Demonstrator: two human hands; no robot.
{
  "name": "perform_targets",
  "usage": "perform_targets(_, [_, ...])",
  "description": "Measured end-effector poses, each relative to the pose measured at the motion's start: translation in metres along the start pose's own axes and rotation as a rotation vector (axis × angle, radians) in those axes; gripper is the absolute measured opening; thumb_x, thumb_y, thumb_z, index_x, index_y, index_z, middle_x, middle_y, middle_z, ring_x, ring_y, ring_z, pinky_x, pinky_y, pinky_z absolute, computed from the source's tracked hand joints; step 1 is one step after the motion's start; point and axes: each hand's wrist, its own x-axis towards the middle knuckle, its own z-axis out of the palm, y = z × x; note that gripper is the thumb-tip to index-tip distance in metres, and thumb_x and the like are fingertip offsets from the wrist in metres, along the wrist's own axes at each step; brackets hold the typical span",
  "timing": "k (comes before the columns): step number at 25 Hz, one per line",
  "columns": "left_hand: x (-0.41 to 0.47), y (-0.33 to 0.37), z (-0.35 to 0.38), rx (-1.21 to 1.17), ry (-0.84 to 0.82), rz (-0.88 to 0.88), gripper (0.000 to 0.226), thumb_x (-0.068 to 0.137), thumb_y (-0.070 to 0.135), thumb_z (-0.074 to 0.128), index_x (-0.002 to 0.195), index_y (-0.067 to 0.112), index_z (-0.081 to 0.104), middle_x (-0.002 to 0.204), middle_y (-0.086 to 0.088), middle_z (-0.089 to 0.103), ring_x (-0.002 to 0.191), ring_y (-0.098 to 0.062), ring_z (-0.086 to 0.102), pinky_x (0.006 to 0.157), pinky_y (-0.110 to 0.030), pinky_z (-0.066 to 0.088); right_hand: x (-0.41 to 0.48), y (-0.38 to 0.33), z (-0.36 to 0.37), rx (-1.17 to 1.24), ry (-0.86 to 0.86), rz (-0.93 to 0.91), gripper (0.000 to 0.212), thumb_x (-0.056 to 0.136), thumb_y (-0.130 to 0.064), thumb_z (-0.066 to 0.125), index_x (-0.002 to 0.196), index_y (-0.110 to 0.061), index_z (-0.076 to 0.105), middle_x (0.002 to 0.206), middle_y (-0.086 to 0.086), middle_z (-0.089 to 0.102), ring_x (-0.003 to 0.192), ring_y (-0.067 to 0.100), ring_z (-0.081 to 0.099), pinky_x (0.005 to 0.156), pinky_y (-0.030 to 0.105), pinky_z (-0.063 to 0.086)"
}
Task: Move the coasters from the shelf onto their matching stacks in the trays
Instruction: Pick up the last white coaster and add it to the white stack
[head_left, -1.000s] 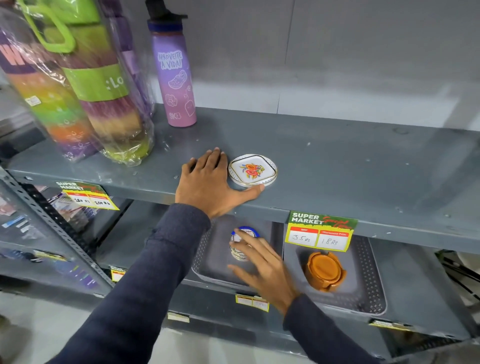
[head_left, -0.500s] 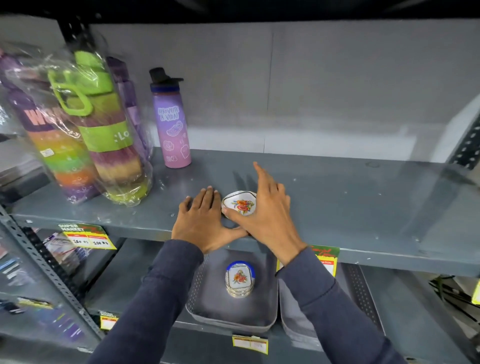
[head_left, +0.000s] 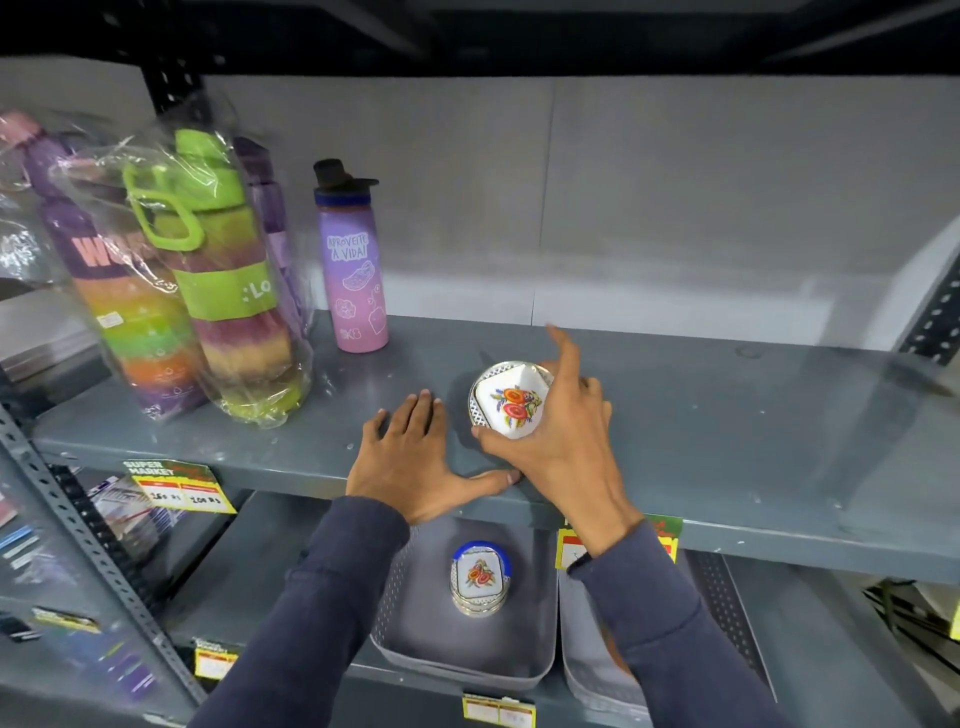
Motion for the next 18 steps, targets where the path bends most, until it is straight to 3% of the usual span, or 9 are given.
perform_targets(4, [0.000,0.001,-0.001,0.000,-0.021,-0.002,0.147,0.042,0.107,0.001,0.159,0.020,0.018,0.168,0.003,0.014,0.155,-0.013,0.007,0.124,-0.044,0.008,-0.028,-0.042,-0.052,0.182,0.173,-0.174,0.121,0.055,-0.043,0.094,0.148,-0.038,0.017,0.139,-0.008,0.054,0.128,0.012,0.047,0.105,0.030,0.034])
perform_targets(6, [-0.002,0.002,-0.002,0.027,-0.017,0.004,0.143,0.043,0.104,-0.006,0.159,0.025,0.021,0.166,0.002,0.022,0.153,-0.016,0.013,0.124,-0.043,0.010,-0.049,-0.063,-0.077,0.221,0.207,-0.241,0.123,0.053,-0.041,0.096,0.147,-0.042,0.016,0.139,-0.012,0.054,0.130,0.006,0.048,0.111,0.037,0.039])
perform_targets(9, [-0.013,0.009,-0.018,0.099,-0.045,0.021,0.134,0.040,0.080,-0.007,0.159,0.025,0.020,0.167,0.000,0.020,0.153,-0.020,0.014,0.124,-0.038,0.009,-0.078,-0.081,-0.101,0.253,0.203,-0.321,0.127,0.049,-0.040,0.098,0.146,-0.041,0.016,0.139,-0.009,0.056,0.135,0.002,0.048,0.110,0.048,0.043])
perform_targets(12, [-0.026,0.018,-0.042,0.172,-0.167,0.007,0.139,0.030,0.053,-0.018,0.160,0.015,0.011,0.169,-0.007,0.008,0.154,-0.024,0.007,0.123,-0.033,0.007,-0.087,-0.080,-0.105,0.237,0.193,-0.348,0.126,0.048,-0.042,0.097,0.146,-0.040,0.018,0.140,-0.011,0.056,0.135,0.002,0.049,0.111,0.043,0.040])
perform_targets(16, [-0.015,0.009,-0.026,0.118,-0.076,0.071,0.126,0.045,0.068,-0.008,0.160,0.022,0.014,0.169,-0.001,0.008,0.155,-0.021,0.003,0.124,-0.040,0.006,-0.079,-0.062,-0.091,0.230,0.137,-0.323,0.123,0.050,-0.043,0.098,0.146,-0.041,0.021,0.137,-0.018,0.054,0.133,0.013,0.051,0.108,0.036,0.044])
perform_targets(18, [-0.008,-0.002,-0.009,0.154,-0.080,0.084,0.106,0.069,0.075,0.010,0.161,0.022,0.011,0.169,0.000,0.005,0.155,-0.023,0.002,0.124,-0.043,0.007,-0.082,-0.049,-0.077,0.229,0.086,-0.296,0.112,0.052,-0.048,0.093,0.144,-0.043,0.029,0.130,-0.025,0.051,0.129,0.014,0.052,0.106,0.026,0.045])
